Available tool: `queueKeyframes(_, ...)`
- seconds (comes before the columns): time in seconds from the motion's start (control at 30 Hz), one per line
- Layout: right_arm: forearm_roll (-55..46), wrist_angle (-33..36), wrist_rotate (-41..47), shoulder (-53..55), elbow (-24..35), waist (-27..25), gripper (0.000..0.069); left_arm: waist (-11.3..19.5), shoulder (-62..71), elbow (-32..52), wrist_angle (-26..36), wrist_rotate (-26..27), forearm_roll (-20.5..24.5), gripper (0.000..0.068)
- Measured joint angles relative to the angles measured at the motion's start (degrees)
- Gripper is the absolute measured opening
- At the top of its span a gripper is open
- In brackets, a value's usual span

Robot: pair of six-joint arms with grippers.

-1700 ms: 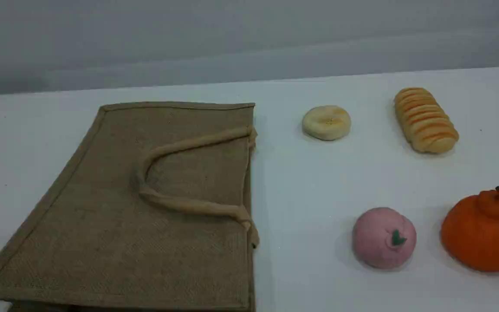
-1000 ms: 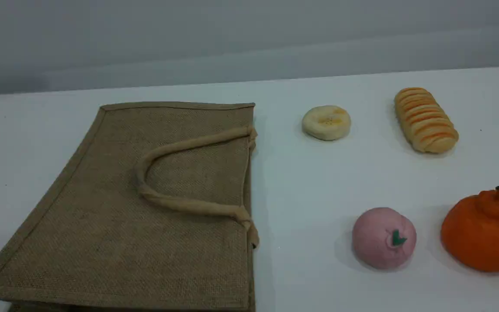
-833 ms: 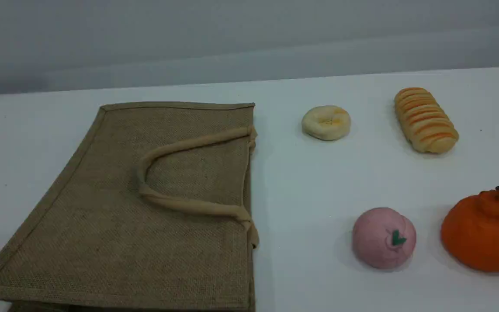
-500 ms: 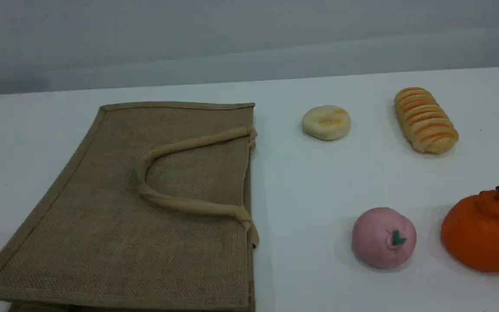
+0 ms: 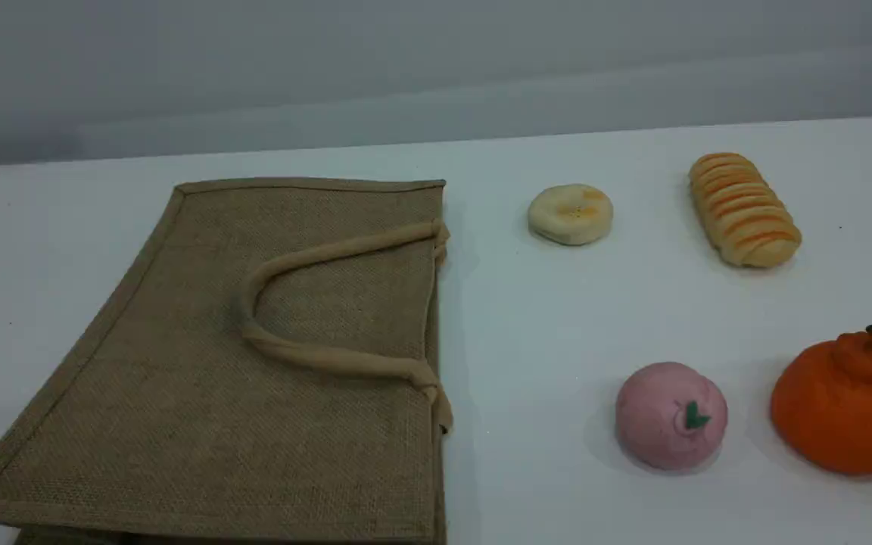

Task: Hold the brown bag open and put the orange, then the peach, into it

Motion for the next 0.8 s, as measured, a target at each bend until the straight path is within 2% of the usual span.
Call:
queueKeyframes(0.17, 2.0, -0.4, -0.2, 0.0, -0.1, 0.0, 0.0438, 0.0, 0.0, 0.1, -1.4, -0.3, -0.4, 0.0453)
queueKeyframes(0.33, 7.0, -3.3, -4.5, 2.8, -0.7, 0.0, 0.0438, 0.0, 3.4, -0.8, -4.1, 0.1, -1.2, 0.0453)
queueKeyframes(0.53, 12.9, -11.1, -7.7, 15.6, -3.4, 0.0, 0.0438, 0.0, 16.6, -4.9, -12.2, 1.0, -1.2, 0.0453)
queueKeyframes(0.8, 18.6, -22.2, -13.8, 37.8, -8.9, 0.0, 0.0438, 0.0, 42.0, -14.4, -17.6, -0.2, -1.8, 0.0453)
